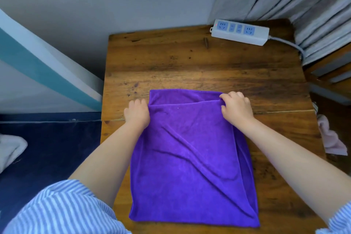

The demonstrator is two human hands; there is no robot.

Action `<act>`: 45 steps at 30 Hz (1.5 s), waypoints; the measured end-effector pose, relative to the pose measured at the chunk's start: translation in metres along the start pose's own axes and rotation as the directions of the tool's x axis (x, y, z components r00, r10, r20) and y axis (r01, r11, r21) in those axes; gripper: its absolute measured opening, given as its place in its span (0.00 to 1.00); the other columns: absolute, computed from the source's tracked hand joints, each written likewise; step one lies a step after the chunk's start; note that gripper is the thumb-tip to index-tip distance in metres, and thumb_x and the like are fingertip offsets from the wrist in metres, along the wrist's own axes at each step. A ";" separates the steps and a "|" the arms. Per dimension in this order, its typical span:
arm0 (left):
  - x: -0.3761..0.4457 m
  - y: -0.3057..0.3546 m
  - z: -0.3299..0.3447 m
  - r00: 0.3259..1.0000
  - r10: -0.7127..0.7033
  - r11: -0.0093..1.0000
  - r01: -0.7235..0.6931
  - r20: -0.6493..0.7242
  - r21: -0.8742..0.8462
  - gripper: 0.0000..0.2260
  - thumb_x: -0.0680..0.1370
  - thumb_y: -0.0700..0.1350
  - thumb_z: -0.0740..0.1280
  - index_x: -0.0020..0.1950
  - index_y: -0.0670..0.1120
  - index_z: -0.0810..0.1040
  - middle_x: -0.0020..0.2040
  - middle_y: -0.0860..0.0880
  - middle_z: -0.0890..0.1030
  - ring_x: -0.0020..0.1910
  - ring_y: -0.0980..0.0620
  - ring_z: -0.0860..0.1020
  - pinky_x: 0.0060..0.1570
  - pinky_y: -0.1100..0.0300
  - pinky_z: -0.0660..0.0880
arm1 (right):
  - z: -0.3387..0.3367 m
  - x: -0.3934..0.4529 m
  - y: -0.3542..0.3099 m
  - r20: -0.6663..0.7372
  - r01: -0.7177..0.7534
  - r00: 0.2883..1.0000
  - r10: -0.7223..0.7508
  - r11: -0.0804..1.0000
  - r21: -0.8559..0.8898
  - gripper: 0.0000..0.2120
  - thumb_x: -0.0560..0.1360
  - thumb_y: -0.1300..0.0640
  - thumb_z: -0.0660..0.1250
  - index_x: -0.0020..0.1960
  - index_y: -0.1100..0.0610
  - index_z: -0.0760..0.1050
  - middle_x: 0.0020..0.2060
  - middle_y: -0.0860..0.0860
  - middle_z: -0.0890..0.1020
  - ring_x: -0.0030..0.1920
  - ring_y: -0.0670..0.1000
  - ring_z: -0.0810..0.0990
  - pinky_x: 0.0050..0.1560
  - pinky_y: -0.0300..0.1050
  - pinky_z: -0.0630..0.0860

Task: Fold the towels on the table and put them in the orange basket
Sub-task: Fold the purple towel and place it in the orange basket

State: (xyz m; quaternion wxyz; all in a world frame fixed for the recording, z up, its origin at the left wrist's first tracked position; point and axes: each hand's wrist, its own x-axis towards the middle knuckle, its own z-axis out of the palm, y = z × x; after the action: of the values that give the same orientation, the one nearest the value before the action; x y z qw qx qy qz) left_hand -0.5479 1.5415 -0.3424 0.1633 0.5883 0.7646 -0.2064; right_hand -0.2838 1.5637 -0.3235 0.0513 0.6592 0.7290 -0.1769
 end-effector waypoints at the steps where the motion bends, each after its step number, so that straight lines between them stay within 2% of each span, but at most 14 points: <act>1: 0.004 -0.002 0.003 1.000 0.010 1.000 -0.010 -0.006 0.006 0.16 0.78 0.37 0.54 0.65 0.43 0.66 0.66 0.43 0.69 0.67 0.43 0.65 0.60 0.50 0.68 | 0.001 0.002 0.002 -0.025 0.011 1.000 -0.011 1.000 -0.001 0.15 0.77 0.60 0.58 0.63 0.59 0.72 0.59 0.57 0.76 0.61 0.58 0.71 0.60 0.50 0.67; 3: 0.009 -0.006 0.008 0.999 0.028 0.999 -0.028 -0.020 0.028 0.15 0.78 0.38 0.54 0.65 0.43 0.66 0.65 0.43 0.70 0.65 0.43 0.67 0.59 0.50 0.68 | 0.001 0.005 0.004 -0.055 0.046 0.997 -0.045 0.999 0.013 0.13 0.77 0.61 0.58 0.59 0.61 0.75 0.55 0.58 0.78 0.58 0.57 0.73 0.58 0.50 0.68; 7: 0.011 -0.014 0.011 0.997 0.055 0.998 -0.053 -0.048 0.045 0.13 0.78 0.39 0.56 0.62 0.43 0.71 0.61 0.42 0.73 0.61 0.42 0.68 0.57 0.52 0.70 | -0.002 0.001 0.003 0.081 0.043 0.996 -0.049 0.996 0.076 0.11 0.76 0.61 0.60 0.54 0.61 0.78 0.52 0.58 0.80 0.55 0.57 0.76 0.54 0.48 0.72; 12: 0.004 -0.023 0.011 0.998 -0.008 0.984 0.019 0.062 -0.176 0.11 0.78 0.41 0.57 0.58 0.44 0.74 0.59 0.39 0.70 0.57 0.38 0.72 0.53 0.50 0.72 | 0.003 -0.029 -0.007 0.186 0.014 0.981 -0.056 0.976 0.217 0.09 0.74 0.62 0.63 0.50 0.61 0.79 0.49 0.56 0.81 0.53 0.56 0.77 0.51 0.43 0.69; 18: -0.012 -0.033 0.007 0.988 0.107 0.978 -0.084 0.112 -0.192 0.10 0.76 0.45 0.60 0.53 0.42 0.74 0.56 0.40 0.76 0.57 0.40 0.72 0.53 0.53 0.70 | 0.016 -0.060 -0.020 0.360 -0.131 0.930 -0.071 0.852 0.506 0.06 0.73 0.66 0.64 0.40 0.57 0.75 0.38 0.53 0.78 0.34 0.49 0.75 0.33 0.31 0.68; 20: -0.018 -0.034 0.004 0.976 0.191 0.960 -0.164 0.104 -0.227 0.06 0.76 0.45 0.61 0.43 0.43 0.73 0.53 0.40 0.76 0.57 0.41 0.71 0.53 0.54 0.68 | 0.021 -0.058 -0.020 0.321 -0.098 0.946 -0.051 0.897 0.432 0.05 0.73 0.65 0.64 0.44 0.59 0.78 0.42 0.56 0.80 0.43 0.54 0.78 0.39 0.34 0.68; 22: -0.025 -0.033 0.002 0.958 0.264 0.930 -0.222 0.110 -0.292 0.12 0.74 0.42 0.62 0.32 0.46 0.65 0.45 0.40 0.77 0.48 0.44 0.72 0.43 0.57 0.65 | 0.023 -0.051 -0.020 0.202 -0.021 0.979 -0.029 0.970 0.243 0.08 0.75 0.62 0.62 0.50 0.62 0.78 0.51 0.57 0.78 0.54 0.56 0.75 0.50 0.40 0.68; 25: -0.035 -0.031 -0.003 0.947 0.291 0.900 -0.223 0.136 -0.374 0.17 0.73 0.40 0.63 0.28 0.48 0.59 0.32 0.47 0.70 0.37 0.48 0.67 0.31 0.56 0.58 | 0.016 -0.030 -0.024 0.118 0.062 0.991 -0.067 0.997 0.047 0.11 0.75 0.61 0.59 0.54 0.61 0.77 0.63 0.56 0.70 0.63 0.57 0.68 0.58 0.46 0.69; 30: -0.042 -0.024 -0.019 0.942 0.305 0.878 -0.221 0.140 -0.425 0.15 0.74 0.38 0.61 0.29 0.46 0.60 0.34 0.46 0.69 0.37 0.48 0.65 0.33 0.58 0.58 | -0.004 0.010 -0.037 0.345 0.194 0.937 -0.057 0.906 -0.377 0.16 0.74 0.57 0.58 0.60 0.52 0.75 0.62 0.54 0.71 0.65 0.55 0.63 0.61 0.50 0.62; 35: -0.041 -0.015 -0.031 0.951 0.281 0.800 -0.157 0.131 -0.579 0.16 0.73 0.36 0.61 0.28 0.46 0.59 0.29 0.48 0.63 0.31 0.51 0.61 0.29 0.62 0.57 | -0.029 0.024 -0.024 0.559 0.383 0.814 -0.159 0.870 -0.310 0.11 0.73 0.62 0.55 0.43 0.49 0.73 0.47 0.50 0.77 0.61 0.54 0.65 0.61 0.53 0.59; 37: -0.035 -0.010 -0.036 0.962 0.248 0.768 -0.124 0.112 -0.628 0.16 0.73 0.36 0.61 0.28 0.46 0.59 0.31 0.46 0.65 0.33 0.50 0.63 0.30 0.61 0.57 | -0.041 0.023 -0.011 0.644 0.449 0.752 -0.144 0.827 -0.339 0.10 0.73 0.61 0.55 0.40 0.49 0.70 0.51 0.52 0.78 0.62 0.54 0.66 0.62 0.54 0.58; 40: -0.026 -0.005 -0.041 0.965 0.235 0.754 -0.107 0.114 -0.648 0.16 0.73 0.36 0.62 0.28 0.46 0.62 0.28 0.48 0.65 0.29 0.53 0.63 0.29 0.62 0.59 | -0.054 0.023 0.012 0.701 0.471 0.712 0.022 0.725 -0.502 0.13 0.75 0.58 0.55 0.56 0.50 0.74 0.61 0.52 0.75 0.66 0.55 0.63 0.65 0.55 0.56; 42: -0.020 0.002 -0.044 0.962 0.247 0.762 -0.118 0.117 -0.637 0.16 0.73 0.37 0.64 0.27 0.47 0.65 0.26 0.51 0.67 0.27 0.56 0.64 0.26 0.67 0.60 | -0.060 0.028 0.027 0.668 0.423 0.731 0.138 0.677 -0.602 0.18 0.76 0.58 0.54 0.64 0.54 0.70 0.66 0.54 0.70 0.70 0.58 0.58 0.69 0.59 0.52; 45: -0.012 0.016 -0.049 0.946 0.296 0.750 -0.143 0.134 -0.646 0.14 0.74 0.37 0.64 0.29 0.47 0.71 0.27 0.53 0.70 0.27 0.58 0.66 0.24 0.71 0.63 | -0.062 0.032 0.040 0.640 0.336 0.742 0.199 0.716 -0.612 0.21 0.76 0.60 0.53 0.67 0.55 0.67 0.70 0.56 0.65 0.74 0.61 0.52 0.70 0.67 0.44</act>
State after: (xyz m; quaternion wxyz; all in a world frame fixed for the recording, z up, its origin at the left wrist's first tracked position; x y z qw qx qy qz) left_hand -0.5298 1.5598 -0.2960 0.4600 0.5583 0.6903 0.0151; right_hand -0.2385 1.6171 -0.2830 0.5441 0.4520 0.6973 -0.1157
